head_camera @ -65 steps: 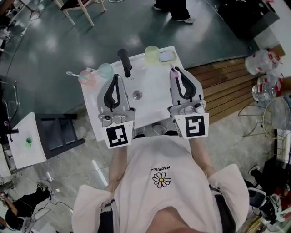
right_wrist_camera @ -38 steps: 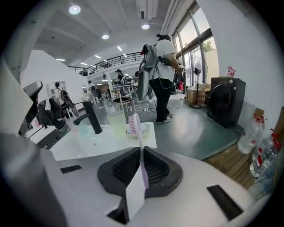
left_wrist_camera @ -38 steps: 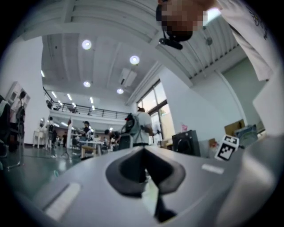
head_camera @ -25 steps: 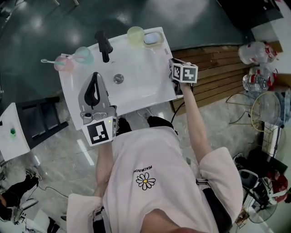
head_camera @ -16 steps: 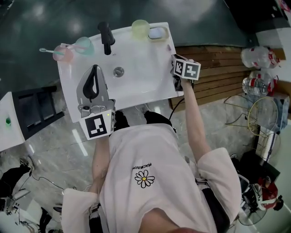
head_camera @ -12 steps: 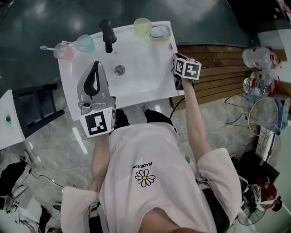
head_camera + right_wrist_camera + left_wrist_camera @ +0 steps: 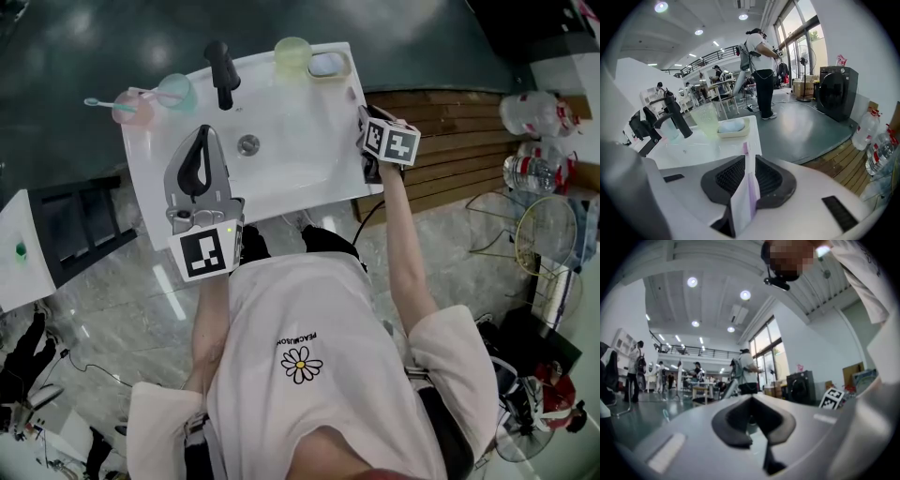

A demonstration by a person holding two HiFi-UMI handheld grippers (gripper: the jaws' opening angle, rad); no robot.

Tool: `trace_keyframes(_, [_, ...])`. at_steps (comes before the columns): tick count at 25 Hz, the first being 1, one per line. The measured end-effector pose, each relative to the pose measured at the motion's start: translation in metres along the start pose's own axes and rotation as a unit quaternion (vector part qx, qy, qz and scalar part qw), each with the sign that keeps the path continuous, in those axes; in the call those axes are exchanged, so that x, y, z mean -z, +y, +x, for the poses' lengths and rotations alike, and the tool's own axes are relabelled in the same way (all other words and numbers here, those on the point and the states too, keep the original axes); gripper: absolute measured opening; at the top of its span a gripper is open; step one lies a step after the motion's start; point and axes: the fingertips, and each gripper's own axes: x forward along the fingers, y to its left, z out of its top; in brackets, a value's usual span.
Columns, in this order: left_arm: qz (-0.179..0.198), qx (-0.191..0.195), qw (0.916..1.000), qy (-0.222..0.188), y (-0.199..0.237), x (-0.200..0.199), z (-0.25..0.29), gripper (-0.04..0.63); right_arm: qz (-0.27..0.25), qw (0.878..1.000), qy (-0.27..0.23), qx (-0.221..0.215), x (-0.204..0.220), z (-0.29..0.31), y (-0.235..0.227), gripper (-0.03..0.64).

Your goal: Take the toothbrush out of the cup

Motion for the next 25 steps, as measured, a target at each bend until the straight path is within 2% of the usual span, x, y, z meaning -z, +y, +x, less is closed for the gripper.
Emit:
trace_keyframes(6, [-0.012,-0.005,0.9996,-0.024,-0.004,-0.015,-0.001,0.006,-0.026,0.998,-0.062,-0.005,-0.042,-0.034,0.013,0.066])
trace_keyframes(10, [-0.019,-0.002,0.9993,-0.033,-0.004,-0.019,-0.002,0.006,-0.061,0.985,-0.158,-0.015,-0.094,-0.087,0.044,0.064])
trace_keyframes(13, [-0.037,-0.004,0.9984,-0.044,0.003,-0.03,-0.005,0.007,-0.078,0.958,-0.269,-0.064,-0.133,-0.146,0.094,0.052])
trace_keyframes(15, [-0.028,-0.008,0.9978,-0.06,0.005,-0.045,-0.006,0.006,-0.086,0.932,-0.337,-0.104,-0.151,-0.188,0.128,0.032])
trace_keyframes(16, [-0.022,-0.009,0.9973,-0.07,0.005,-0.053,-0.006,0.007,-0.092,0.918,-0.365,-0.123,-0.157,-0.206,0.145,0.001])
trace_keyframes(18, [-0.019,-0.012,0.9961,-0.085,0.006,-0.064,-0.005,0.006,-0.111,0.895,-0.405,-0.154,-0.161,-0.23,0.175,0.0])
trace_keyframes(20, [-0.017,-0.015,0.9952,-0.095,0.007,-0.072,-0.008,0.006,-0.134,0.881,-0.422,-0.165,-0.157,-0.242,0.2,0.0])
trace_keyframes(25, [0.0,-0.036,0.9943,-0.101,0.019,-0.081,-0.016,0.006,-0.158,0.861,-0.445,-0.191,-0.145,-0.259,0.243,0.0])
